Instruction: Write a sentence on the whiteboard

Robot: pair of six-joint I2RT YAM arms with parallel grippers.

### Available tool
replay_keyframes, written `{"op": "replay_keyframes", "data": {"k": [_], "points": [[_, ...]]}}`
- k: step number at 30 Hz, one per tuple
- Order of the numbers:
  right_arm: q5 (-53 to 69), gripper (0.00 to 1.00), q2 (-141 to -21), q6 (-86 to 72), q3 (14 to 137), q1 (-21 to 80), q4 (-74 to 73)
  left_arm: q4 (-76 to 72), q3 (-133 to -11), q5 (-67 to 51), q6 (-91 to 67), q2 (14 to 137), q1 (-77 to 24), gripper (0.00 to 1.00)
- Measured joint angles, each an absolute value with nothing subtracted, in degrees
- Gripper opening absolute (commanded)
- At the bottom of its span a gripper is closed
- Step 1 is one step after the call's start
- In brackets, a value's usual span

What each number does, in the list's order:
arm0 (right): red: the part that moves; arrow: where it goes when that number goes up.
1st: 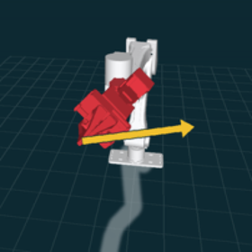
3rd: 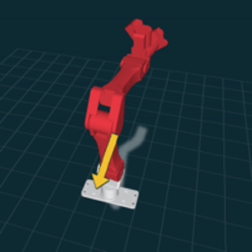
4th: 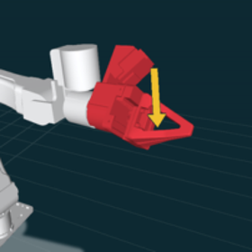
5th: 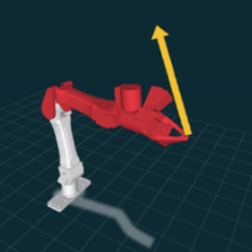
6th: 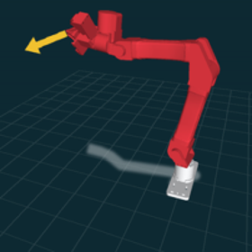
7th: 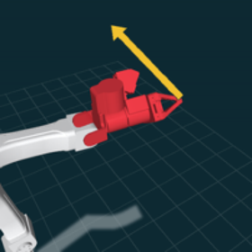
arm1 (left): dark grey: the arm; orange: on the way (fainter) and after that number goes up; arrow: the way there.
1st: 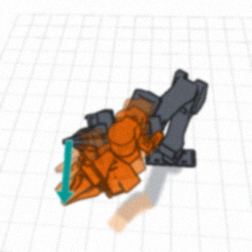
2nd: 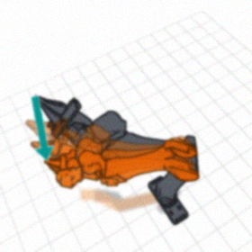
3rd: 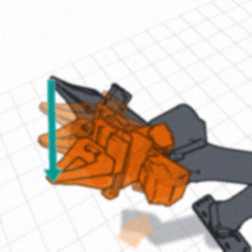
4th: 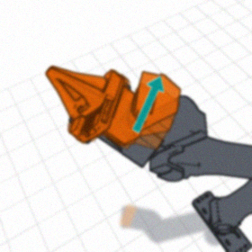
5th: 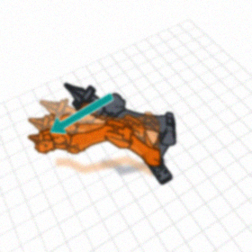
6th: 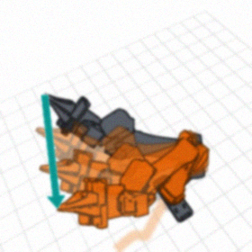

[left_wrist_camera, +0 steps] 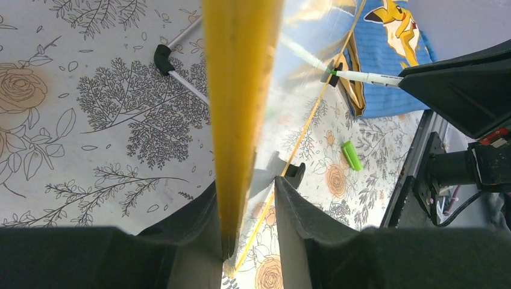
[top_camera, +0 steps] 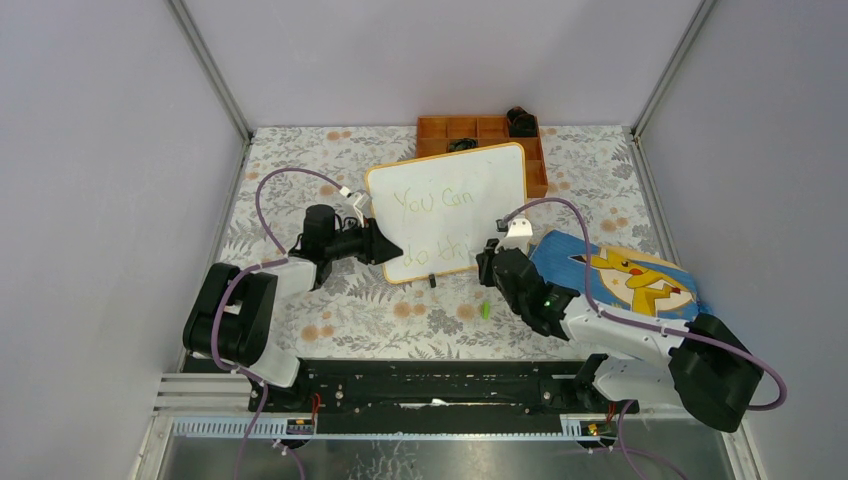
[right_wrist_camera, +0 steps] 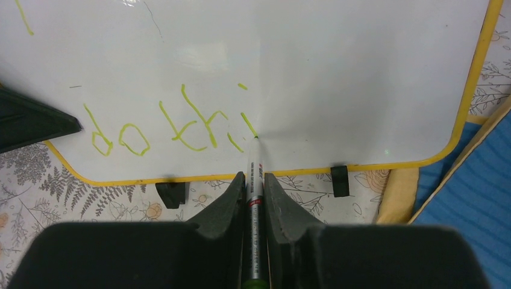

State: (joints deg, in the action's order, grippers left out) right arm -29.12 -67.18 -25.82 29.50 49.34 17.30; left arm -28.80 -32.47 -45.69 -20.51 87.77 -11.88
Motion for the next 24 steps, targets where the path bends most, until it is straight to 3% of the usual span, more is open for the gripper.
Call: {"op": "replay_keyframes", "data": {"k": [24], "points": [[-32.4,0.0,-62.7,-26.4,30.7,49.3,13.5,-28.3,-32.8,-45.3,-19.8,87.8,-12.1,0.4]]}}
